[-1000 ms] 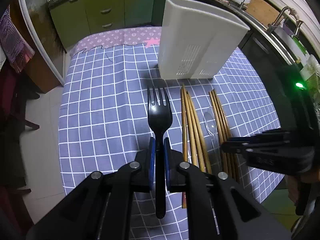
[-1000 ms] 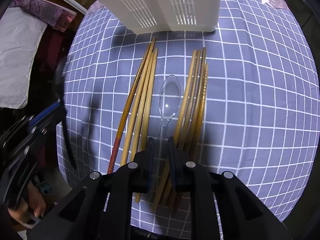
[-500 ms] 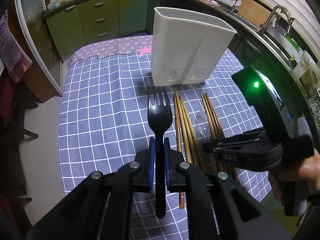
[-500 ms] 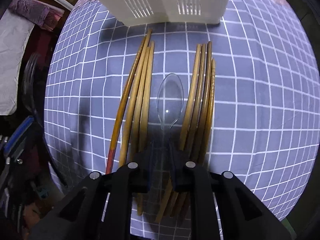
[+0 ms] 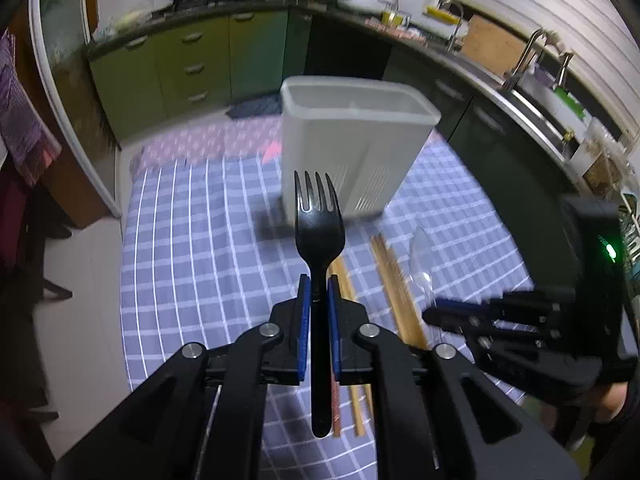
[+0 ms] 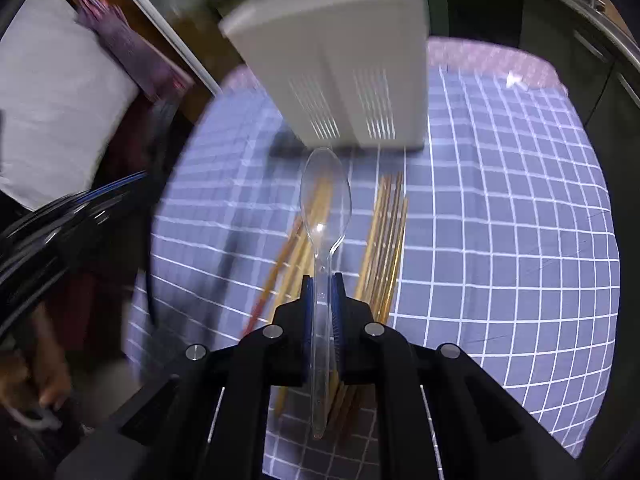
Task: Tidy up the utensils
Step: 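Drop the fork into the white caddy with the left tool while the right tool carries the spoon over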
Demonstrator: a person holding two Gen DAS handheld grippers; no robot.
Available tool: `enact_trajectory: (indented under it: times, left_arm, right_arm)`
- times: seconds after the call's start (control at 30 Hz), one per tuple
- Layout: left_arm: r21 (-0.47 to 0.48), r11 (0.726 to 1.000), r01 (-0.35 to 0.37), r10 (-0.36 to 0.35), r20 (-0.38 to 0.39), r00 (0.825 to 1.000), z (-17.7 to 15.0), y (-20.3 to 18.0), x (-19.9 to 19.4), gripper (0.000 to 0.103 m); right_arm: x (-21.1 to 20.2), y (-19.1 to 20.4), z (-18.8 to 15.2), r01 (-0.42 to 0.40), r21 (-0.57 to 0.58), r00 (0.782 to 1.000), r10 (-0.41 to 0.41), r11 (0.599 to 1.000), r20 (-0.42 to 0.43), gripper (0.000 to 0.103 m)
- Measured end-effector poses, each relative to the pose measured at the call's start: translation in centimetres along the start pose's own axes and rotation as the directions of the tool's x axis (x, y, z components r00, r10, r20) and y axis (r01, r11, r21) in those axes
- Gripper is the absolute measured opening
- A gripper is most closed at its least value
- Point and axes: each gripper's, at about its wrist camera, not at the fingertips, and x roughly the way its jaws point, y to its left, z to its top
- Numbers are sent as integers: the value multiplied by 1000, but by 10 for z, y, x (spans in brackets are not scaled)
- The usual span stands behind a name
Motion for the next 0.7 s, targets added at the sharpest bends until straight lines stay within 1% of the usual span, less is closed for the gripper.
enact_trajectory:
  times: [0.07, 0.1, 0.17, 0.23, 0.3, 0.4, 0.43, 0.53, 0.67, 0.7]
  left_arm:
    - [6, 1000, 12, -12, 33, 999, 13, -7, -9, 8]
    - [7, 1000, 14, -15, 49, 999, 19, -11, -13, 8]
    - [13, 1000, 8, -9, 95, 995, 34, -18, -23, 8]
    - [16, 1000, 7, -9, 143, 990, 48, -23, -33, 9]
    - [19, 1000, 17, -21, 205, 979, 67, -29, -42, 8]
    - [30, 999, 12, -21, 288, 957, 92, -37, -49, 9]
    - [33, 999, -3, -8, 328, 945, 102, -40, -50, 9]
    - [33, 999, -25, 9, 414, 910, 123, -44, -45, 9]
    - [33, 998, -53, 31, 482, 876, 141, -49, -23, 9]
    - [33, 998, -52, 29, 492, 870, 143, -48, -20, 9]
  right_arm:
    - [-19, -1, -4, -26, -9, 997, 26, 1000, 66, 10]
    - [-30, -1, -6, -32, -21, 993, 34, 999, 113, 10]
    - [-45, -4, -6, -47, -32, 984, 52, 998, 170, 10]
    - [-60, -7, -10, -59, -44, 973, 68, 997, 223, 10]
    - [-73, -12, -14, -57, -56, 964, 69, 997, 255, 10]
    - [-83, -20, -17, -70, -58, 955, 84, 996, 283, 10]
    - [-85, -23, -18, -75, -57, 953, 89, 996, 291, 10]
    - [-88, -31, -19, -78, -50, 946, 90, 996, 312, 10]
    - [-89, -44, -21, -93, -36, 944, 100, 995, 313, 10]
    - [-89, -46, -22, -93, -36, 944, 99, 995, 314, 10]
